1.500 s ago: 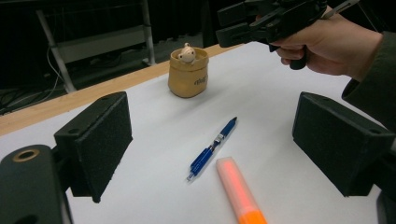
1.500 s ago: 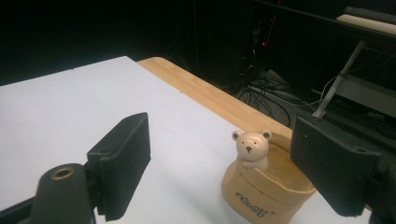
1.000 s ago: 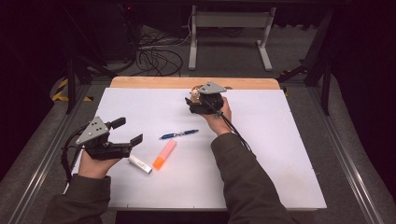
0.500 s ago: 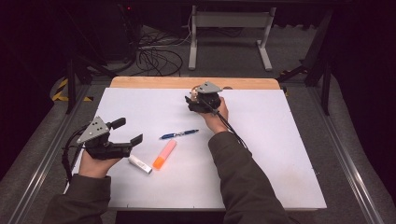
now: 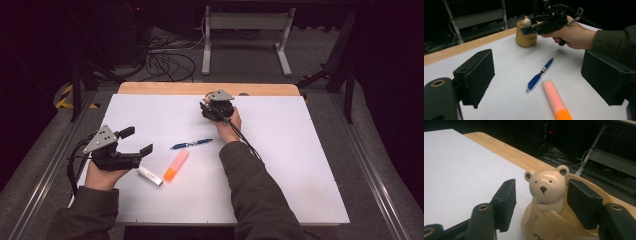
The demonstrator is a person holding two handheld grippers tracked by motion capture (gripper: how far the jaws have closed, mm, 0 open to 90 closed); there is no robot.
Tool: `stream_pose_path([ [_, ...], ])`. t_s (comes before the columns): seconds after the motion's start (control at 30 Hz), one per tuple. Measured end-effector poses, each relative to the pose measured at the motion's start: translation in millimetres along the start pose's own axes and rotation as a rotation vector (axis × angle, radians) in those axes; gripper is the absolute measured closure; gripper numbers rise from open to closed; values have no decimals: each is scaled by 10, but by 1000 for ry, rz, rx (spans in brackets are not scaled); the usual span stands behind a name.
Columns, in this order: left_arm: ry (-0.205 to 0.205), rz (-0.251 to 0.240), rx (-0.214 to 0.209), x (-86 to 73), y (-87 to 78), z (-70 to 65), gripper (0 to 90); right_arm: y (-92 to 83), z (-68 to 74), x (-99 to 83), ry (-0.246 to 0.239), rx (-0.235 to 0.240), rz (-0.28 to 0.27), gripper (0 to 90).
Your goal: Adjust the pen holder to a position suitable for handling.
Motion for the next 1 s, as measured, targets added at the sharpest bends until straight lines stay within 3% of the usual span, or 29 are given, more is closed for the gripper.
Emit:
stream_pose_path([
  [0.13, -1, 0, -1, -5, 4, 2, 123, 39, -16, -31, 31, -7, 0, 465],
  [0.47, -4, 6, -2, -20, 21, 0, 123, 89, -20, -17, 1, -25, -29, 597],
  [0.6, -9, 2, -2, -19, 22, 2, 123, 95, -24, -21, -6, -38, -33, 610],
  [0.67, -4, 3, -2, -19, 21, 5, 123, 93, -23, -15, -47, -56, -29, 624],
  [1.0, -5, 5, -6, -28, 27, 1, 123, 13, -23, -15, -88, -74, 8, 631],
])
Point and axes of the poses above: each handheld gripper's, and its own axes: y roughly forward along the jaws, x roughly out of its top, z roughly to its left, the point moved 7 cm from there along y, roughly forward along the jaws, and after that the axes turned 5 degrees about -z, right-handed, at the moved point
